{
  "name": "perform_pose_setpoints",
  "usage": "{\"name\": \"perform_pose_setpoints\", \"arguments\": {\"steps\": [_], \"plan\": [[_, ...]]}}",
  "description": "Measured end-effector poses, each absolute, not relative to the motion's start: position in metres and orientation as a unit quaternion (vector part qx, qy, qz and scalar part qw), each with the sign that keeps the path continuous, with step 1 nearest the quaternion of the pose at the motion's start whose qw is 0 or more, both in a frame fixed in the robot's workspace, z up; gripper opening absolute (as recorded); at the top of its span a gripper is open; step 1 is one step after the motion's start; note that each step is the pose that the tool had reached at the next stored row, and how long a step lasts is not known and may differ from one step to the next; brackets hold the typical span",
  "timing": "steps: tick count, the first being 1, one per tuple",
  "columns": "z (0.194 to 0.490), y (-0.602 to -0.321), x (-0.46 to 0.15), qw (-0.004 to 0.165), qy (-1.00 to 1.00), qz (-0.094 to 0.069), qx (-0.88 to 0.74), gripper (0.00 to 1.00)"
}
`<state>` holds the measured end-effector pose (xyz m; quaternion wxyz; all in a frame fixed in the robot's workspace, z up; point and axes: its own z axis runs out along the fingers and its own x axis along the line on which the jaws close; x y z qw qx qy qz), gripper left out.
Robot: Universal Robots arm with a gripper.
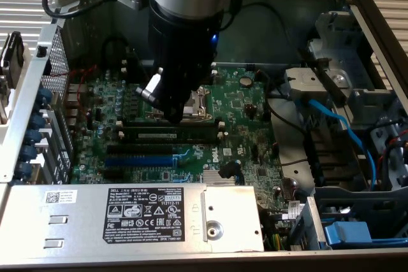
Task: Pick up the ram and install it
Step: 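Press down the ram until it locks into place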
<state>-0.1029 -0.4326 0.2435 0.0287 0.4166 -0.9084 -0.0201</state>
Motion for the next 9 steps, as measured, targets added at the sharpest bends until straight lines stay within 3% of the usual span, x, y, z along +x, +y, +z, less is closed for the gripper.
{"name": "perform_pose_setpoints", "arguments": {"steps": [9], "plan": [[0.2436,-0.4326,-0.1030,0.027,-0.931,-0.021,0.364,0.10]]}}
